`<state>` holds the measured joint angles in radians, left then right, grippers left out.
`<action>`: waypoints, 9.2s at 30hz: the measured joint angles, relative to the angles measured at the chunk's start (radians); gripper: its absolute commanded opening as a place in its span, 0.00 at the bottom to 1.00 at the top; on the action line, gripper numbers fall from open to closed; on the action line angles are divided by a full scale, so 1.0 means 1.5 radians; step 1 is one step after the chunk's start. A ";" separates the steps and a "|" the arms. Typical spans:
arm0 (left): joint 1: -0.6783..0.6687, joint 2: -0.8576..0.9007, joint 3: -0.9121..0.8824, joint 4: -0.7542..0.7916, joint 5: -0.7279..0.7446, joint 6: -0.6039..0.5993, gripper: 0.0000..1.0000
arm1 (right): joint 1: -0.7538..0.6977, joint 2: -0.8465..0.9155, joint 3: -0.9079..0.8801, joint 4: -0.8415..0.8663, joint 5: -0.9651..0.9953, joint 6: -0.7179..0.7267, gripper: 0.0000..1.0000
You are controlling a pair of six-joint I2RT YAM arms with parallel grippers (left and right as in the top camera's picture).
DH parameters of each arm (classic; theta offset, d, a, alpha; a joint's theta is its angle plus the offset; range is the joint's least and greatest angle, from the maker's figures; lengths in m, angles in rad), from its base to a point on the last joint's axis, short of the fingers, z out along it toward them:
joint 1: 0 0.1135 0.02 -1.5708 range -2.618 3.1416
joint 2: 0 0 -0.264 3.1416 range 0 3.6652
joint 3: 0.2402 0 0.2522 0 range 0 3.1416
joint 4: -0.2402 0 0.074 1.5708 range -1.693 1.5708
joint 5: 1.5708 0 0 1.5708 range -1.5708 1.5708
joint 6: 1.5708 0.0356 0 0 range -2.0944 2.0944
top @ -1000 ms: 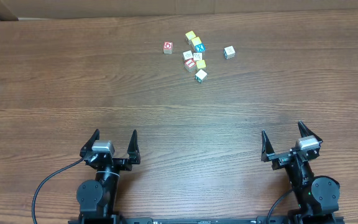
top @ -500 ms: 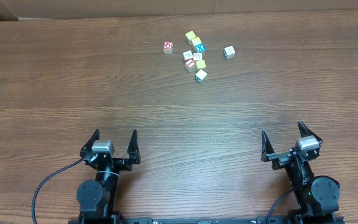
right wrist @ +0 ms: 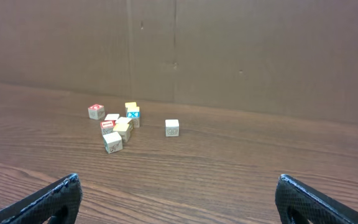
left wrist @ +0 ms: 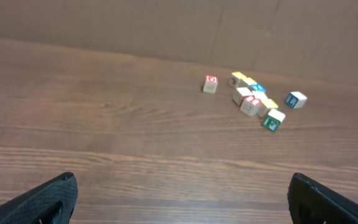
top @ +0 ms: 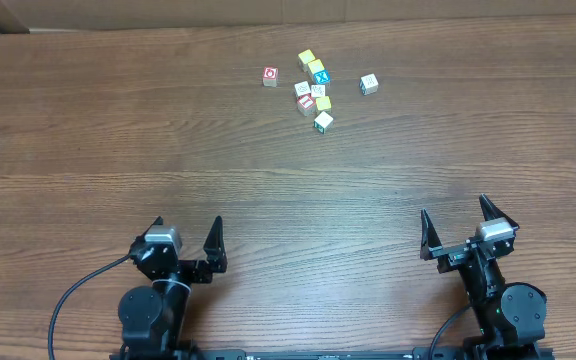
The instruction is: Flip 5 blocks
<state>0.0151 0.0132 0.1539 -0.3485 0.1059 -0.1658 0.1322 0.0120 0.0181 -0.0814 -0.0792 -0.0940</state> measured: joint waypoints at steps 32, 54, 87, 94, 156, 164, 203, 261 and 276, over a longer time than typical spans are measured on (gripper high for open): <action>0.000 0.424 0.502 -0.238 0.243 -0.010 1.00 | 0.000 0.000 0.000 0.007 -0.009 0.000 1.00; 0.000 0.485 0.509 -0.257 0.320 -0.046 0.04 | 0.000 0.010 0.081 -0.078 -0.135 0.132 1.00; 0.000 0.951 1.051 -0.671 0.189 0.026 1.00 | 0.000 1.044 1.157 -0.791 -0.275 0.168 0.59; 0.000 0.991 1.051 -0.652 0.123 0.026 0.04 | 0.018 1.169 1.157 -0.764 -0.269 0.179 0.52; 0.054 1.263 1.073 -0.621 0.098 0.008 1.00 | 0.236 1.499 1.170 -0.461 0.097 0.223 0.33; 0.055 1.263 1.073 -0.620 0.098 0.008 1.00 | 0.249 1.258 1.193 -0.684 0.095 0.306 0.33; 0.055 1.263 1.074 -0.620 0.098 0.008 1.00 | 0.407 1.200 0.817 -0.512 0.067 0.558 0.79; 0.055 1.263 1.074 -0.620 0.098 0.008 1.00 | 0.479 1.200 0.737 -0.469 0.081 0.621 0.33; 0.055 1.263 1.074 -0.620 0.098 0.008 1.00 | 0.478 1.200 0.737 -0.396 0.183 0.604 0.28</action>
<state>0.0982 1.9079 1.7645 -1.2781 0.2531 -0.1543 0.8490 1.8114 1.1236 -0.6754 0.1947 0.8124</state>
